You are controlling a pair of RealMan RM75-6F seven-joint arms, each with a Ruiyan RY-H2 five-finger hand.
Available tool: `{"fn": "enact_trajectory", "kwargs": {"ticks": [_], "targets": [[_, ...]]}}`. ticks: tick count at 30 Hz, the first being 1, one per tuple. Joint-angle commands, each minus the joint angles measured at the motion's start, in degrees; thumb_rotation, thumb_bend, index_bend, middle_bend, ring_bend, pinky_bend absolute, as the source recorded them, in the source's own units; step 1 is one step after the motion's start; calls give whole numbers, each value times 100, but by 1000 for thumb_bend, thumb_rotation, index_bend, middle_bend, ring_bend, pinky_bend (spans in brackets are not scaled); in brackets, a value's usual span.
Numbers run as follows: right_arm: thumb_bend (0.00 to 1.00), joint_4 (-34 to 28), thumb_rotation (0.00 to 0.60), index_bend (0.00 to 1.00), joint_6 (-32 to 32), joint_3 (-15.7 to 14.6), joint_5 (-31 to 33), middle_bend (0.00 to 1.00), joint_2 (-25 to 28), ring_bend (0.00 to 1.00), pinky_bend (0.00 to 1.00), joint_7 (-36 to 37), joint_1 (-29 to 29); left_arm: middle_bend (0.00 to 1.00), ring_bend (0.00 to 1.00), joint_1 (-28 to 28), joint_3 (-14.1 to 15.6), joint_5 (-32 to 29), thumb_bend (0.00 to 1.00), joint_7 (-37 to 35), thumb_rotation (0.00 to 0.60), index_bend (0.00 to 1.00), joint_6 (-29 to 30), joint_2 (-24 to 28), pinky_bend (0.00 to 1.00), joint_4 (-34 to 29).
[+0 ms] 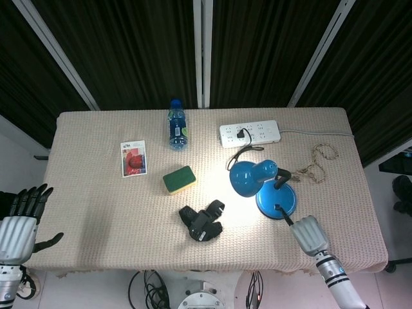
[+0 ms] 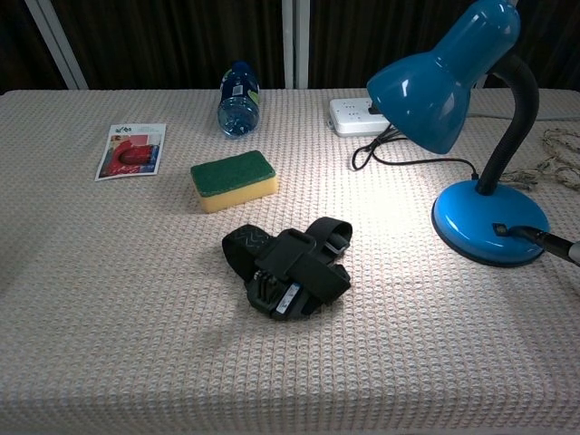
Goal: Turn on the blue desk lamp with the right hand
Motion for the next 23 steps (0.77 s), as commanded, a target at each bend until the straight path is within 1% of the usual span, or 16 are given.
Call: {"fn": "enact_trajectory", "kwargs": {"ticks": [1, 4, 7, 8, 9, 10, 11, 12, 13, 14, 15, 16, 18, 19, 20, 23], "targets": [[841, -169, 600, 0, 451, 56, -367, 1000, 224, 994, 901, 485, -115, 0, 0, 3, -3, -1, 41, 4, 600, 0, 6, 10, 0, -9], [810, -224, 600, 0, 1032, 84, -813, 1000, 462, 991, 901, 1256, -267, 0, 0, 2, -5, 4, 42, 8, 600, 0, 8, 11, 0, -24], [779, -109, 600, 0, 1821, 141, -1239, 1000, 651, 983, 899, 2392, -503, 0, 0, 0, 1, 10, 42, 33, 600, 0, -4, -2, 0, -37], [752, -14, 600, 2, 2199, 201, -1364, 1000, 694, 975, 894, 2955, -615, 0, 0, -3, 3, 15, 41, 50, 600, 0, -10, -8, 0, -45], [702, 57, 600, 6, 2486, 257, -1416, 1000, 713, 957, 883, 3433, -707, 0, 0, -6, 4, 19, 42, 64, 600, 0, -14, -9, 0, -55], [626, 132, 600, 14, 2773, 329, -1431, 988, 723, 929, 863, 3932, -803, 0, 0, -9, 4, 24, 41, 79, 600, 0, -18, -9, 0, -67], [559, 247, 600, 21, 3117, 439, -1394, 960, 738, 891, 839, 4544, -930, 0, 0, -15, 3, 34, 42, 102, 600, 0, -22, -9, 0, -85], [468, 333, 600, 27, 3319, 522, -1317, 892, 759, 817, 794, 4922, -1023, 0, 0, -20, 1, 42, 42, 119, 600, 0, -23, -8, 0, -99], [373, 410, 600, 21, 3430, 589, -1193, 776, 802, 705, 720, 5193, -1111, 0, 0, -25, 1, 49, 42, 136, 600, 0, -27, -7, 0, -113], [312, 437, 600, 15, 3423, 623, -1023, 671, 882, 607, 646, 5360, -1192, 0, 0, -30, -1, 54, 42, 153, 600, 0, -32, -5, 0, -124], [222, 369, 600, 6, 3247, 616, -751, 473, 1060, 430, 482, 5480, -1280, 0, 0, -39, -2, 57, 42, 174, 600, 0, -45, -5, 0, -137], [143, 235, 600, 0, 3013, 575, -536, 264, 1247, 241, 279, 5534, -1325, 0, 0, -46, -3, 57, 42, 188, 600, 0, -58, -6, 0, -143], [50, -246, 600, 0, 2352, 492, 37, 41, 1754, 40, 42, 5501, -1369, 0, 0, -64, -6, 49, 42, 209, 600, 0, -90, -10, 0, -152], [15, -475, 600, 0, 2058, 479, 293, 0, 1984, 0, 0, 5440, -1362, 0, 0, -72, -12, 44, 42, 221, 600, 0, -99, -17, 0, -149], [6, -562, 600, 0, 1937, 494, 435, 0, 2092, 0, 0, 5330, -1359, 0, 0, -74, -19, 43, 42, 238, 600, 0, -93, -24, 0, -140], [0, -564, 600, 0, 1933, 597, 603, 0, 2104, 0, 0, 4931, -1377, 0, 0, -68, -41, 39, 41, 313, 600, 0, -56, -51, 0, -103]]}}
